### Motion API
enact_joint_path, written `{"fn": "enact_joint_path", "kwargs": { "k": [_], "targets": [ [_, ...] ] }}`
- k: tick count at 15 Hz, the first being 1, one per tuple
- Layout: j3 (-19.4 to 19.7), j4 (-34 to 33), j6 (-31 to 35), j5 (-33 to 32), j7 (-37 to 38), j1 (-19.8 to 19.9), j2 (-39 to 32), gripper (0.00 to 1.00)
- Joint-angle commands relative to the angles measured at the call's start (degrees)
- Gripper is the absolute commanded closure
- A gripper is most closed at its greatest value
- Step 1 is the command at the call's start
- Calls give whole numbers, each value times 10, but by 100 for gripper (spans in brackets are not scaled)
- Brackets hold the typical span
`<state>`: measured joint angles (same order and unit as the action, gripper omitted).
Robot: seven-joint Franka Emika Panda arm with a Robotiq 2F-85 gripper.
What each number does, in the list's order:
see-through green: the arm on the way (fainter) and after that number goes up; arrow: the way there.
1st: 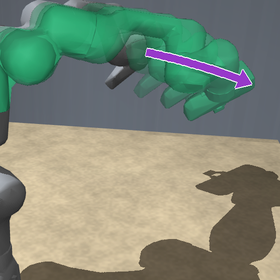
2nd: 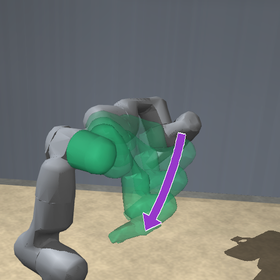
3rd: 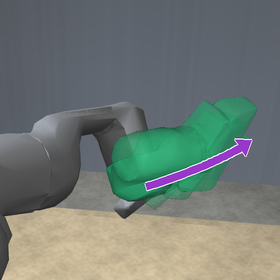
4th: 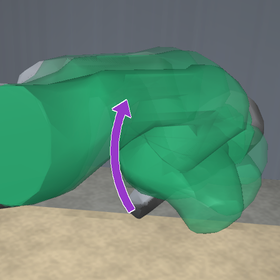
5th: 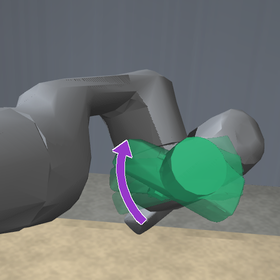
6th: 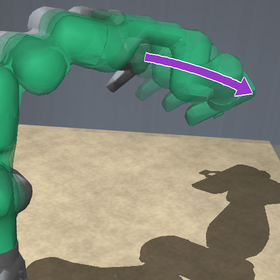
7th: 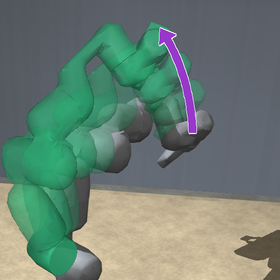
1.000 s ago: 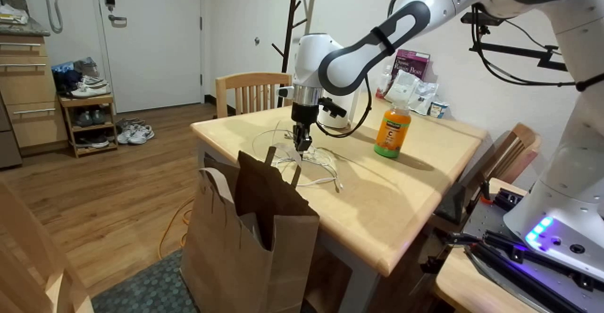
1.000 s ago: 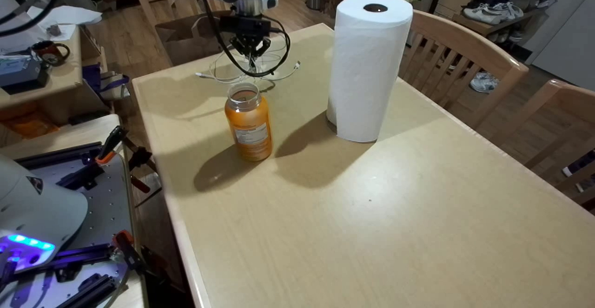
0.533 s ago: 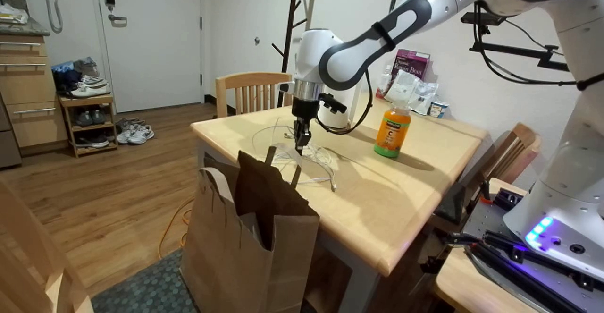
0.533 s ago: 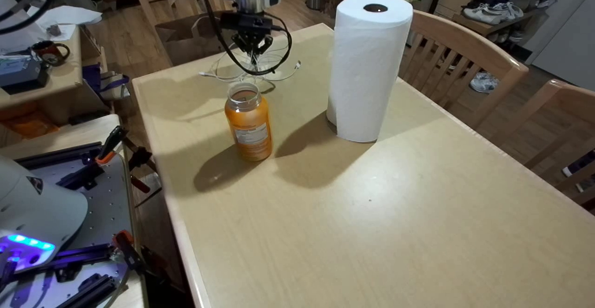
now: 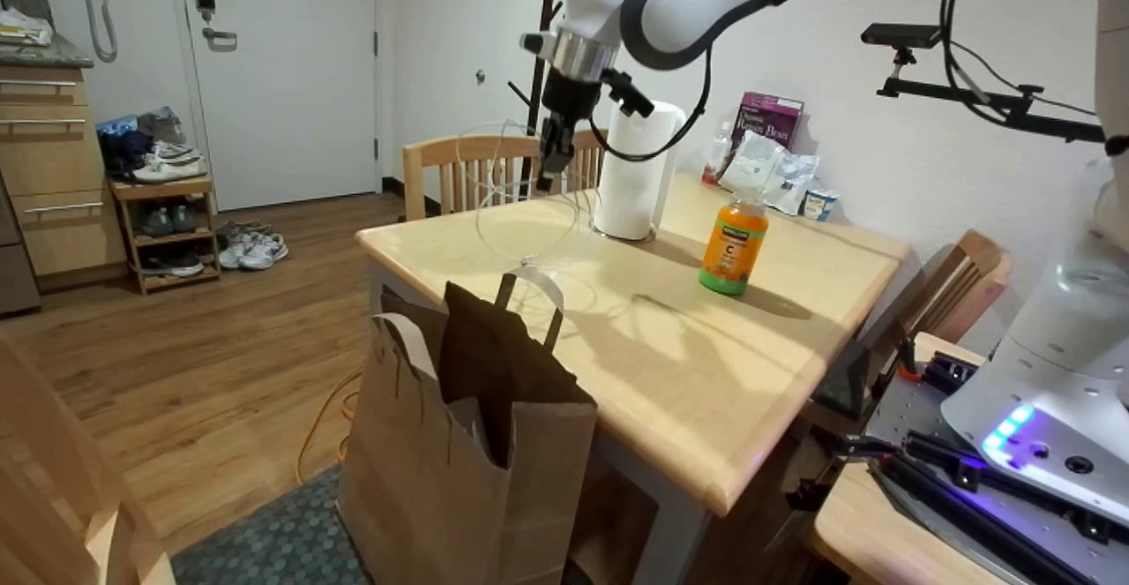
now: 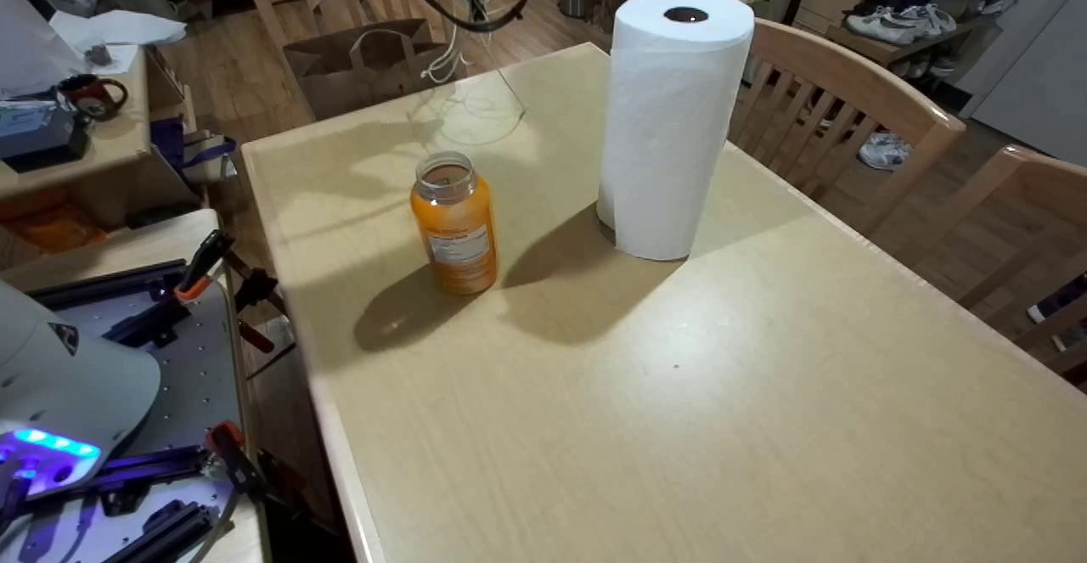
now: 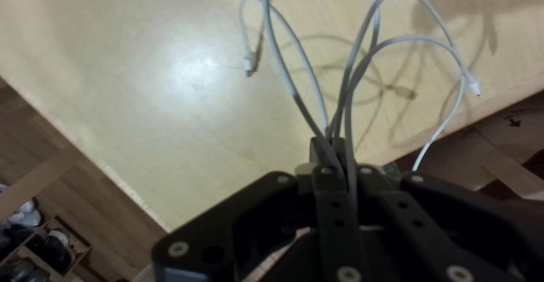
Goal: Put the cable in the paper bag
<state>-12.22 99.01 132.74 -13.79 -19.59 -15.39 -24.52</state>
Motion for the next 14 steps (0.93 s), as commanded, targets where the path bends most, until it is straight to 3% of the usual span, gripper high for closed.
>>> {"fn": "enact_joint_path", "kwargs": {
  "k": [1, 6, 14],
  "targets": [
    [-1, -37, -61, -31, 18, -26, 33, 97],
    [-10, -120, -148, -90, 21, -77, 38, 97],
    [-18, -291, -304, -190, 29, -171, -13, 97]
  ]
}}
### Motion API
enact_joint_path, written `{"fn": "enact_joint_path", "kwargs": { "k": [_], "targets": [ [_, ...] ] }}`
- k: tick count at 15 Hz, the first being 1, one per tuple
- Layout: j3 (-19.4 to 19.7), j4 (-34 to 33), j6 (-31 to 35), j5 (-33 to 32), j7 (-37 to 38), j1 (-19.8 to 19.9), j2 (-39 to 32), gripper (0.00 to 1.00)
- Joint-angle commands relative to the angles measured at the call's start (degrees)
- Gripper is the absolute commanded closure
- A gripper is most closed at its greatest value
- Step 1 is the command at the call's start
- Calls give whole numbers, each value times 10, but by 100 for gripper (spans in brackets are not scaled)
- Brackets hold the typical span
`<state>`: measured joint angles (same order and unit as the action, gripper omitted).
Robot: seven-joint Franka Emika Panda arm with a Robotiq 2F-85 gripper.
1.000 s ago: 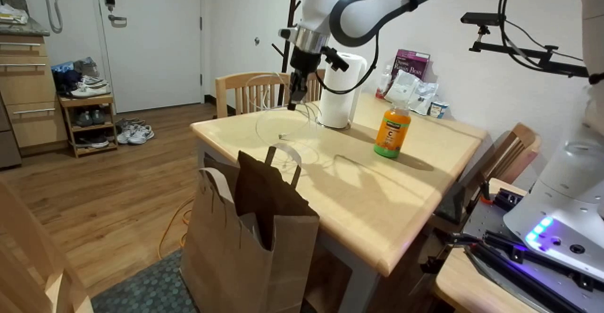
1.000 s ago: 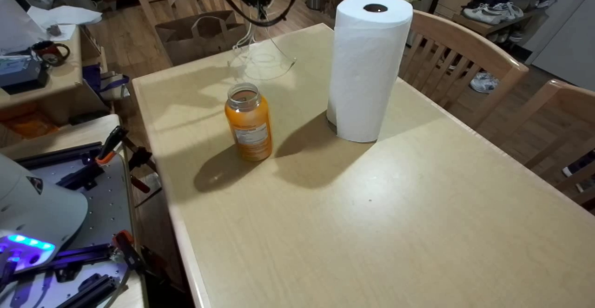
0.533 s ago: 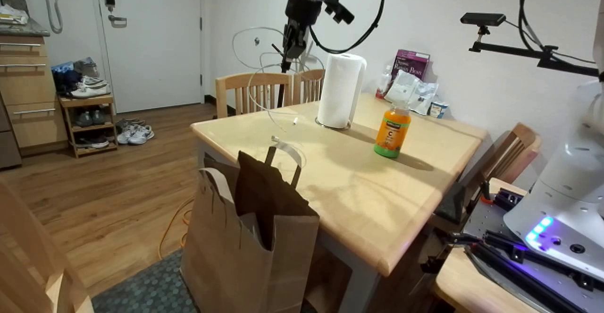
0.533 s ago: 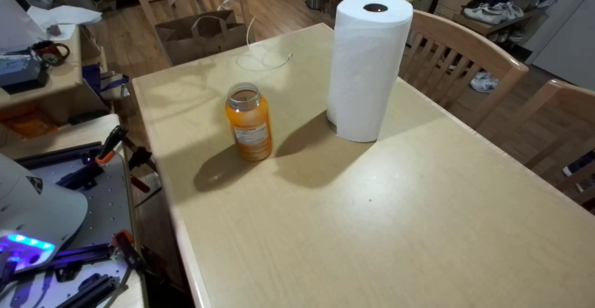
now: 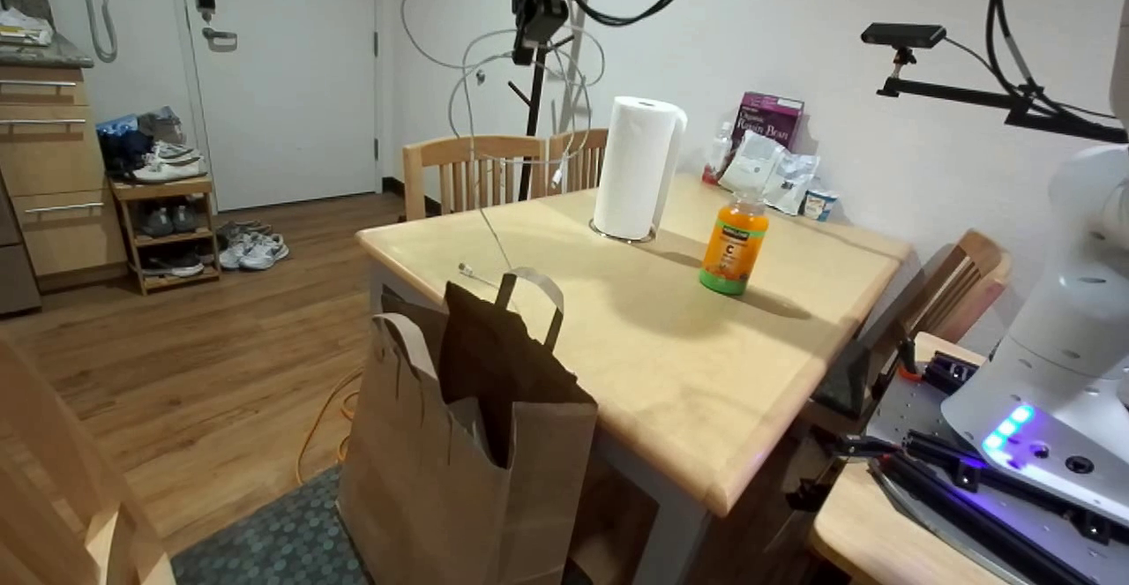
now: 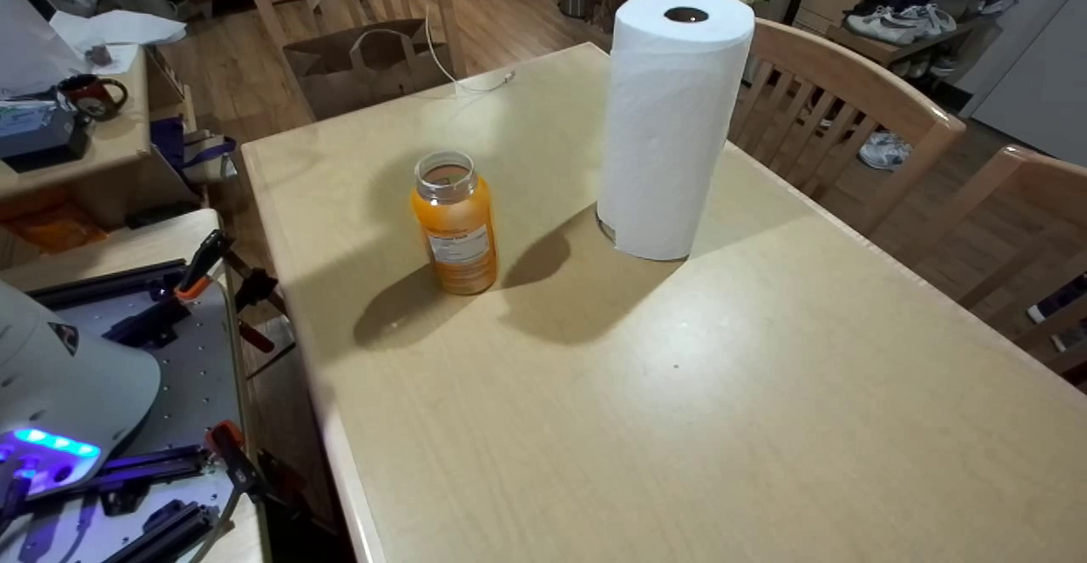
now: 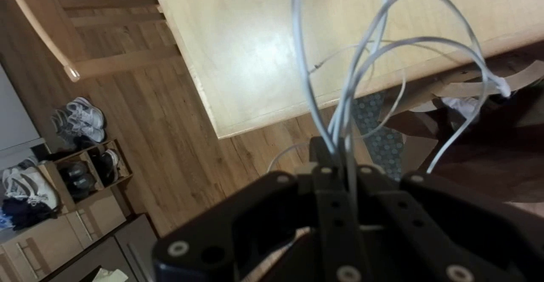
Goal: Put the cable in the paper bag
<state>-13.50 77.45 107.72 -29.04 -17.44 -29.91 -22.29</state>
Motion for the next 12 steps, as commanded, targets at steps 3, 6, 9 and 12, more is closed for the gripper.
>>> {"fn": "enact_joint_path", "kwargs": {
  "k": [3, 6, 9, 12],
  "targets": [
    [8, -168, -111, -92, 15, -80, -75, 97],
    [20, -263, -170, -135, 16, -128, -116, 97],
    [37, -355, -219, -166, 11, -173, -158, 97],
    [54, -429, -250, -186, 3, -208, -197, 97]
  ]
}}
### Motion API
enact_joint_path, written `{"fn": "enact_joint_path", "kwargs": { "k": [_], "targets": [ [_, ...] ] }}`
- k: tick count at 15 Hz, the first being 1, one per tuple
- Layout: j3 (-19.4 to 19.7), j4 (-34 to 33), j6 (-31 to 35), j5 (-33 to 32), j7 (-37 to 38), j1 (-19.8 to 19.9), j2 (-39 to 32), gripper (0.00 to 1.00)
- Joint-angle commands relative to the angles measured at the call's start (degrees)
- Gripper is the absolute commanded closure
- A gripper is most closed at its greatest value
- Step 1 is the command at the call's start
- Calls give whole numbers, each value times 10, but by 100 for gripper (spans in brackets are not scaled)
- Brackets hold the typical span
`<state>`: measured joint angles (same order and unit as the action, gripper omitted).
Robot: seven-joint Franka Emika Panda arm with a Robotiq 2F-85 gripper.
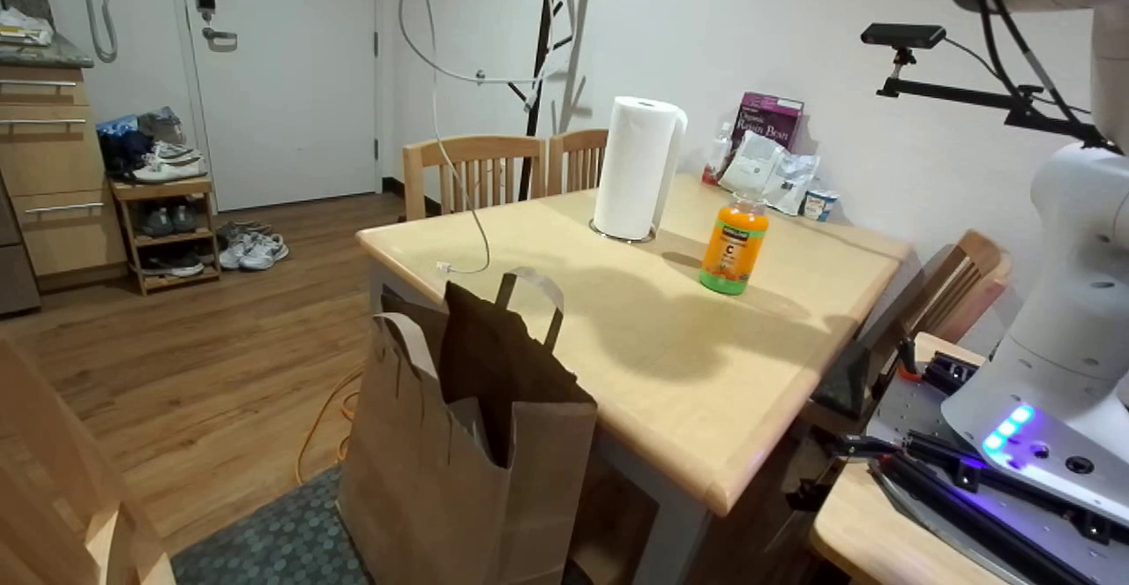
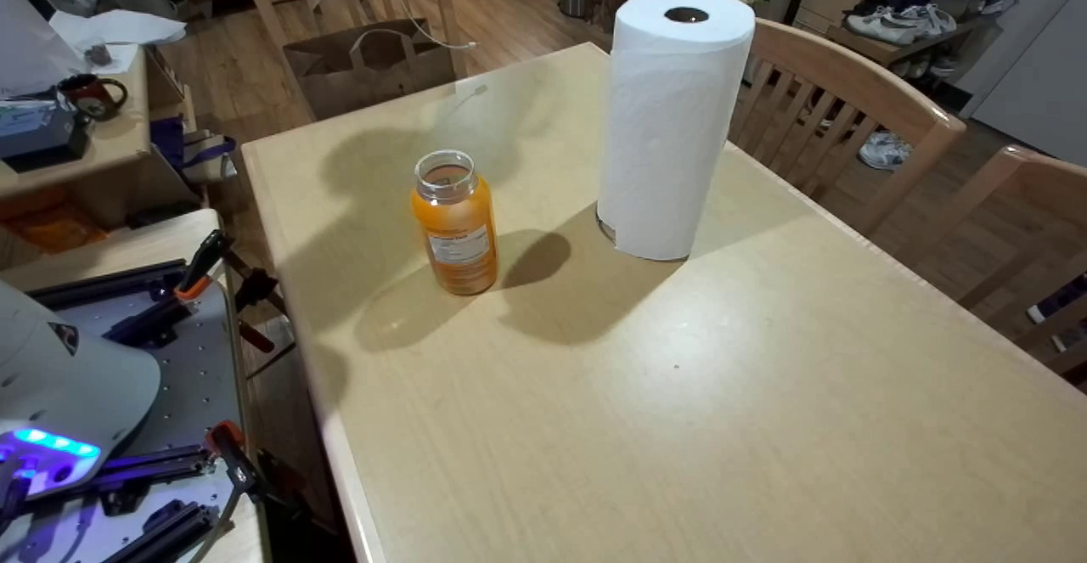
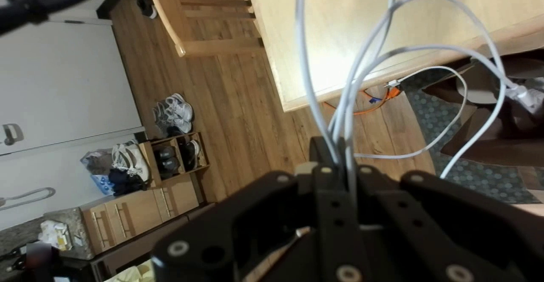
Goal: Put the cable in the paper bag
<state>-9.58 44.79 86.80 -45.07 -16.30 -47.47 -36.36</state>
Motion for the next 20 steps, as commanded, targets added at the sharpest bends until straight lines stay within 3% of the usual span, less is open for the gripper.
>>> {"fn": "enact_joint_path", "kwargs": {
  "k": [1, 4, 8, 16, 20],
  "targets": [
    [20, -123, -45, -31, -10, -43, -66, 97],
    [39, -163, -45, -45, -7, -69, -86, 98],
    [75, -164, -37, -7, 3, -87, -92, 98],
    [147, -207, -75, -33, 83, -152, -117, 98],
    [133, -229, -167, 34, 121, -155, -103, 98]
  ]
}}
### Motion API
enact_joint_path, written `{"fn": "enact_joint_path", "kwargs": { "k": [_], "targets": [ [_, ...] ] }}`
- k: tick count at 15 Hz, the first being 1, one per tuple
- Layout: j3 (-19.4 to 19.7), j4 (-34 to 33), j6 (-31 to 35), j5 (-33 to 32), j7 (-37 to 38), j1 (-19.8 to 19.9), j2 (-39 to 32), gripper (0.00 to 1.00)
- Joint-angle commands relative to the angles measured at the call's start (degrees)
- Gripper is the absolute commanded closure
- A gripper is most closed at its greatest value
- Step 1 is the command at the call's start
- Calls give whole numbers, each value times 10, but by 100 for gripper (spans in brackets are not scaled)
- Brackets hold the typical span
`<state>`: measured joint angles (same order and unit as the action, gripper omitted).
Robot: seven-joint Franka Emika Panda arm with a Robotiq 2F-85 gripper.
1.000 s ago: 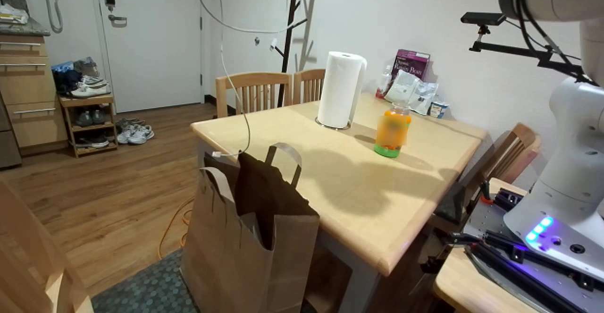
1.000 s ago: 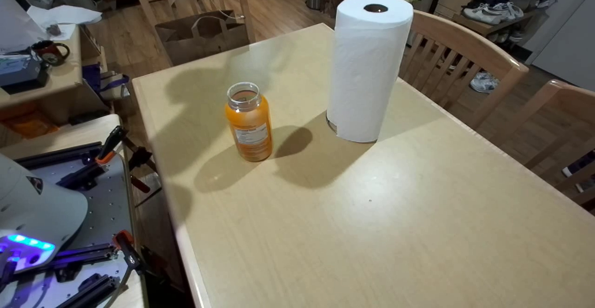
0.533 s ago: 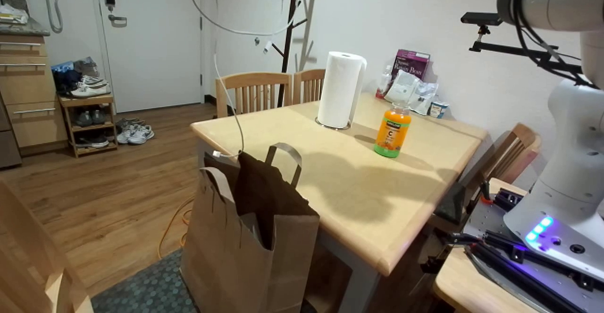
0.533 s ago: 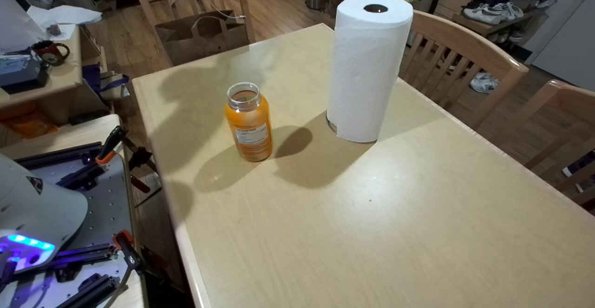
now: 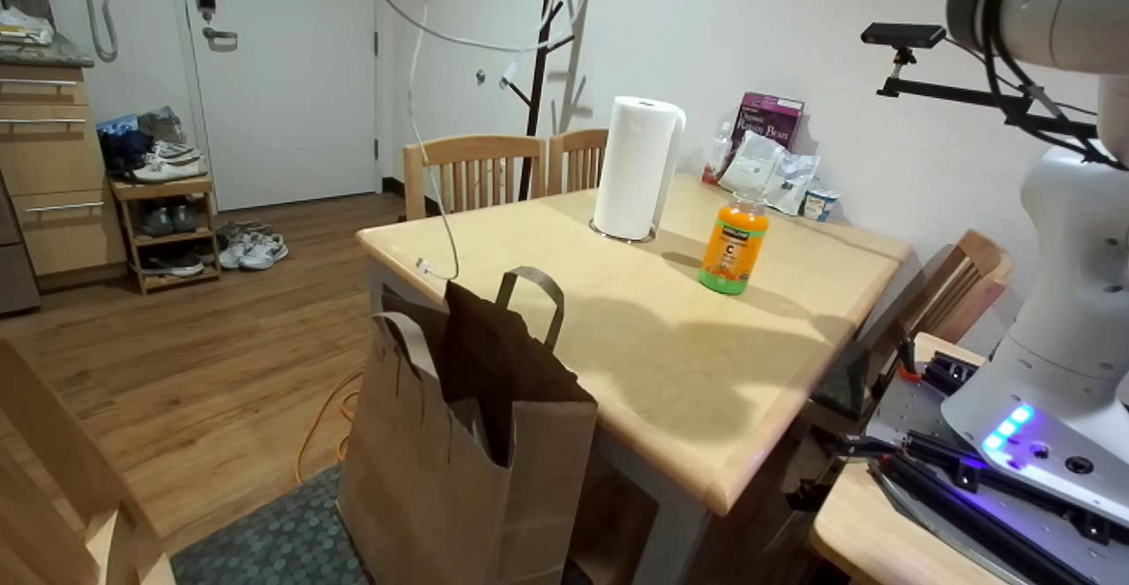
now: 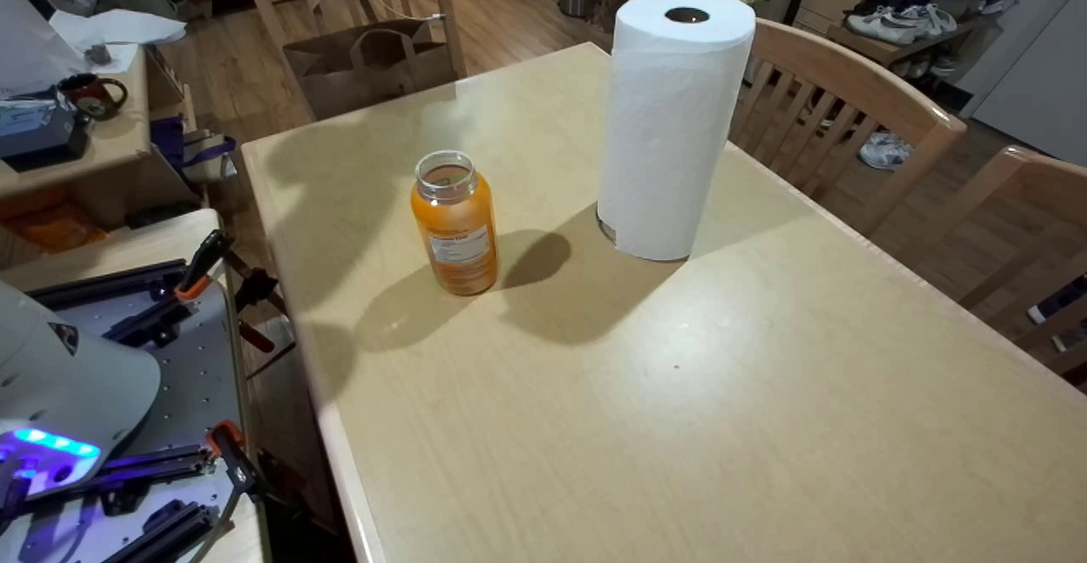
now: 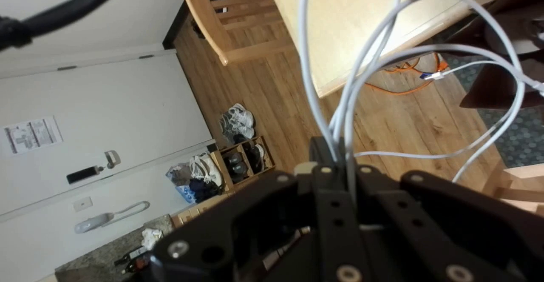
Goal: Put the cable in the paper bag
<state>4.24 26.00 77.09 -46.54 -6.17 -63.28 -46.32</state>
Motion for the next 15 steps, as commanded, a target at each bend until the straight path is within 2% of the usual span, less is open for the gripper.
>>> {"fn": "enact_joint_path", "kwargs": {
  "k": [1, 3, 4, 5, 8, 10, 15],
  "targets": [
    [-12, -52, -81, 75, 16, 12, 0, 98],
    [-10, -72, -117, 123, 26, 23, 4, 98],
    [-8, -70, -132, 146, 37, 29, 12, 98],
    [-8, -39, -131, 172, 58, 36, 35, 98],
    [-12, -44, -152, 247, 100, 63, 39, 98],
    [-27, -47, -146, 302, 121, 91, 33, 98],
    [-76, -43, -120, 419, 119, 156, 9, 98]
  ]
}}
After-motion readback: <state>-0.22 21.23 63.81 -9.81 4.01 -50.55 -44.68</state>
